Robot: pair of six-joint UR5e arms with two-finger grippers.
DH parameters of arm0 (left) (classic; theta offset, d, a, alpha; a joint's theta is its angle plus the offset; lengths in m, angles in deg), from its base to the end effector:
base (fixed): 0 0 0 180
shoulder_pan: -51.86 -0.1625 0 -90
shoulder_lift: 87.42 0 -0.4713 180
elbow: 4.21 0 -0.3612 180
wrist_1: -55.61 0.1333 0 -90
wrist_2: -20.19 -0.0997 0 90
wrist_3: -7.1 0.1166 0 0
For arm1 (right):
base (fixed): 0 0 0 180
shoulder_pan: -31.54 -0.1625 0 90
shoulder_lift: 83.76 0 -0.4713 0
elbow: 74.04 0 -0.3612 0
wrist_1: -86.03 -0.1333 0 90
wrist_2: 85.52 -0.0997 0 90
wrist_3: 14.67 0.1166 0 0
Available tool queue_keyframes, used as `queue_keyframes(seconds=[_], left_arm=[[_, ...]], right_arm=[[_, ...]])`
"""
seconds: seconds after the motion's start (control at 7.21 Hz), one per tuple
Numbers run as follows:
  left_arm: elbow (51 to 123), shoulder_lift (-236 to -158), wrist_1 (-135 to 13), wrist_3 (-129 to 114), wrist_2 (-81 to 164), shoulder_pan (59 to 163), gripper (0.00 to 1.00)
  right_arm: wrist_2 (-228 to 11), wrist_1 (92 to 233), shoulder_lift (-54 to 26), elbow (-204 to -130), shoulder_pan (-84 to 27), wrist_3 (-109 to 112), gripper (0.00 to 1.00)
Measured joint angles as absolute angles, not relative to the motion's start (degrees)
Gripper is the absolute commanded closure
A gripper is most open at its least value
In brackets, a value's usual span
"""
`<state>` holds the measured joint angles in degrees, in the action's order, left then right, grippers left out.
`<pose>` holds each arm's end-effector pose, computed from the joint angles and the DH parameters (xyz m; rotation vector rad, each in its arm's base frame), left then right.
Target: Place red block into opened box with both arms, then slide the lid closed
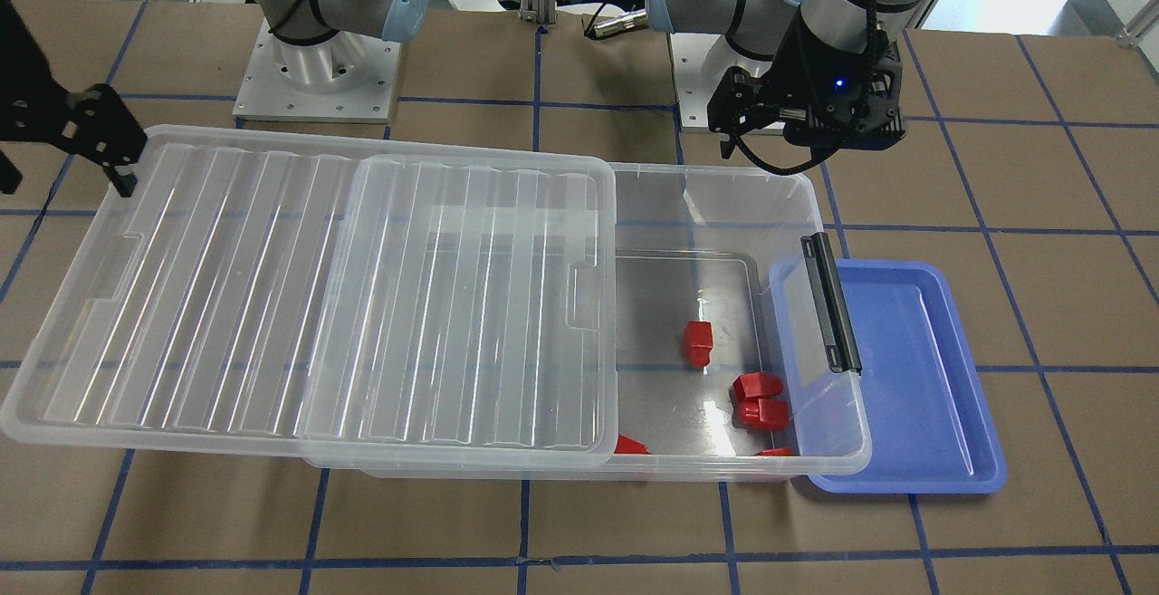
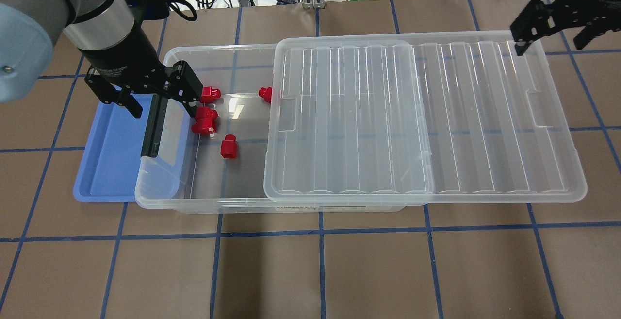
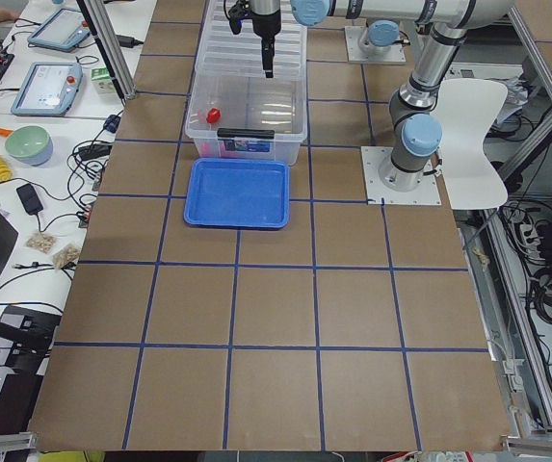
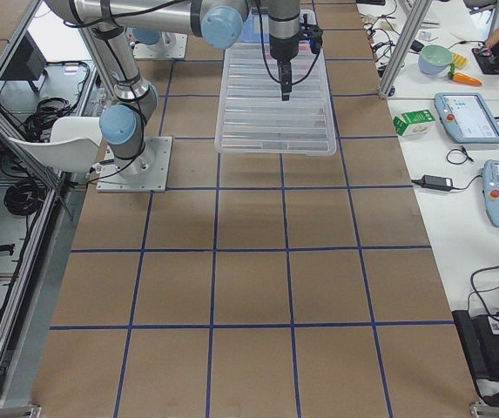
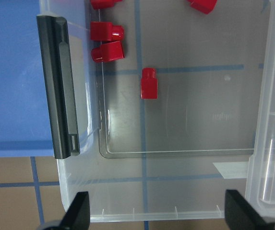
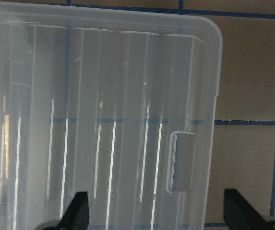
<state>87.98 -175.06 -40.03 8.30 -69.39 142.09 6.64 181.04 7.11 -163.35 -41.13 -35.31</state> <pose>-0.1359 -0.4294 0.5089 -0.0385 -3.1297 -0.1494 -0.0158 -0.4835 0.5392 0.0852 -3.0640 0.1476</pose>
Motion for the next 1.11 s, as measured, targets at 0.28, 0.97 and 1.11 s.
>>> queue_keyframes(seconds=[0.28, 0.97, 1.11], left_arm=[[89.53, -173.58, -40.05, 8.87, -69.37, 142.12, 0.00], [89.22, -173.31, -39.46, 9.33, -69.61, 141.18, 0.00], [89.19, -173.34, -39.33, 9.37, -69.62, 141.02, 0.00]], right_arm=[[6.20, 181.38, 6.60, -164.37, -29.97, -47.86, 0.00], [5.69, 189.20, -0.32, -172.13, -22.47, -53.21, 0.00], [5.70, 191.16, -1.03, -173.67, -22.54, -52.62, 0.00]])
